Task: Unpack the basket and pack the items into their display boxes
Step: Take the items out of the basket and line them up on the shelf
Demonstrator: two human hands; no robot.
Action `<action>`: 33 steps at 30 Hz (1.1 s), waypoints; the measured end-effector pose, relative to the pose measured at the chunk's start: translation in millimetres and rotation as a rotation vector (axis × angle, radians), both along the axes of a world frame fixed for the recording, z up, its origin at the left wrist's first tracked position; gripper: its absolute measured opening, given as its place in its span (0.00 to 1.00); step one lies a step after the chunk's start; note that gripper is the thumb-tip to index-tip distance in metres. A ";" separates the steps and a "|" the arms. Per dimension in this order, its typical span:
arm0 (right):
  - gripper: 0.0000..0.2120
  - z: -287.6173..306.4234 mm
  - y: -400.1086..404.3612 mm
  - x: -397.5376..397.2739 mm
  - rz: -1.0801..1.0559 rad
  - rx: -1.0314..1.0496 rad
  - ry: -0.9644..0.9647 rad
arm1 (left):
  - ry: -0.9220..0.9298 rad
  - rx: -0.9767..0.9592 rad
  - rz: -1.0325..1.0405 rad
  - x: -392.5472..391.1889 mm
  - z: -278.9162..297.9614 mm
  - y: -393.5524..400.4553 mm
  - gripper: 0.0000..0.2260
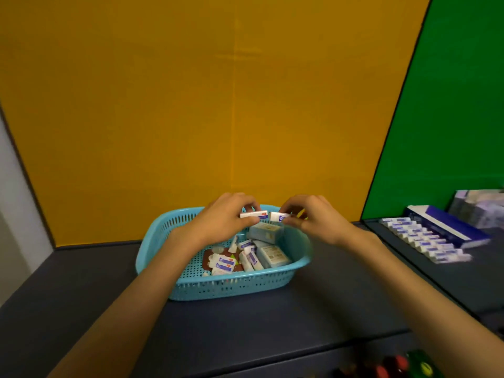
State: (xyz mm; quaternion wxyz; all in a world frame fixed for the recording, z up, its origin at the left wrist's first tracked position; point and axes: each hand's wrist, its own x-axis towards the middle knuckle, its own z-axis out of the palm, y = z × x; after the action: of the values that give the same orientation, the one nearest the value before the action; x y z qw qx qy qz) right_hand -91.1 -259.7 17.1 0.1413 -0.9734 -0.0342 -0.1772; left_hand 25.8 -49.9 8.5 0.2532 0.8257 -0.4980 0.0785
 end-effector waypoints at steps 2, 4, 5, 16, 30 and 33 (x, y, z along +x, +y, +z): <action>0.07 0.1 -16.8 -21.7 -0.029 0.011 -0.010 | -0.019 -0.007 -0.035 -17.5 2.6 -20.1 0.11; 0.06 -2.2 -36.2 -47.3 -0.063 0.031 -0.027 | -0.040 -0.009 -0.072 -37.3 4.6 -43.8 0.10; 0.06 -4.5 -46.5 -59.7 -0.082 0.046 -0.032 | -0.049 -0.002 -0.083 -47.6 5.0 -55.4 0.10; 0.04 -38.5 -181.9 -212.3 -0.233 0.096 -0.033 | -0.089 0.026 -0.144 -171.8 -23.7 -193.8 0.09; 0.06 -90.9 -335.8 -321.6 -0.292 0.126 -0.007 | -0.067 0.021 0.053 -291.9 -54.0 -328.1 0.09; 0.06 -100.3 -356.1 -317.5 -0.290 0.132 0.002 | -0.052 0.045 0.077 -294.3 -61.4 -348.5 0.10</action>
State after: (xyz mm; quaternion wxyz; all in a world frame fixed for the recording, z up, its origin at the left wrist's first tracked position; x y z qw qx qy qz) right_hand -408.6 -615.9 -83.2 0.1780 -0.9569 0.1183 -0.1966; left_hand -268.5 -398.4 -52.9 0.2184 0.8474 -0.4739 0.0983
